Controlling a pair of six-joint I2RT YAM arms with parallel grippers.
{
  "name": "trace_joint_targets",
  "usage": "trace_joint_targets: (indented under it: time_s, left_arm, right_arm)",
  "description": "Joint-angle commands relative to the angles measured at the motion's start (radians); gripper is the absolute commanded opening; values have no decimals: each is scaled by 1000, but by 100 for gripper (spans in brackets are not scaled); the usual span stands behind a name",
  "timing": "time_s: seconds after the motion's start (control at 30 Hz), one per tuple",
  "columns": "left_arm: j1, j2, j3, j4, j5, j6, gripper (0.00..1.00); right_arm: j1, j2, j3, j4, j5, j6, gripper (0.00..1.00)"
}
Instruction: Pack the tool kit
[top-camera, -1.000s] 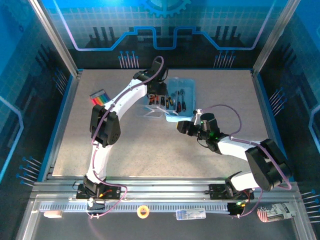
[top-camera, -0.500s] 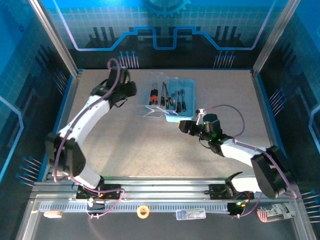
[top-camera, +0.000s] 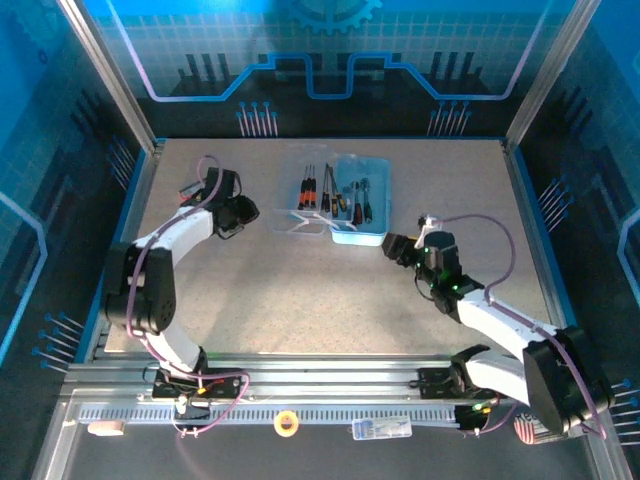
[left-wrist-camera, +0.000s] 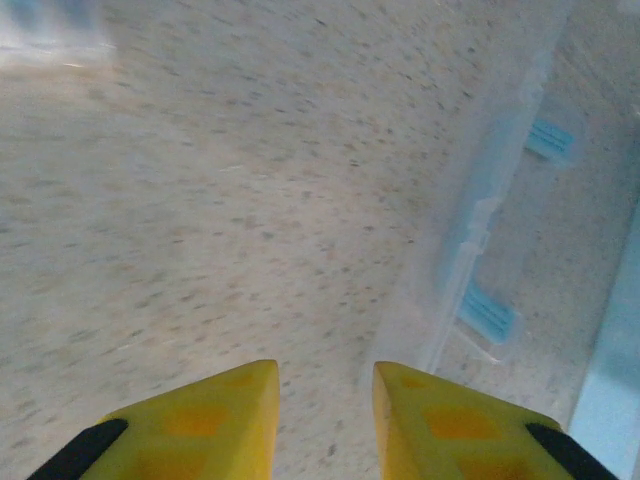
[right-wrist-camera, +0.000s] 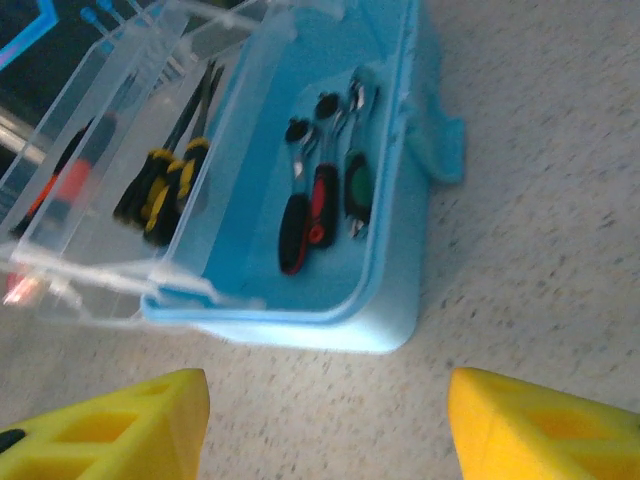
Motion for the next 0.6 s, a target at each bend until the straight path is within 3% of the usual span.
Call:
trace_joint_targets:
  time_s: [0.0, 0.27, 0.57]
  left_arm:
    - [1, 62, 49, 63, 142, 12, 30]
    - [1, 122, 52, 137, 246, -7, 27]
    - [-2, 164, 69, 117, 262, 23, 26]
  right_arm:
    - [-69, 43, 68, -110, -60, 13, 63]
    - [-147, 146, 131, -102, -184, 33, 62]
    - [-182, 343, 247, -72, -312, 71, 59]
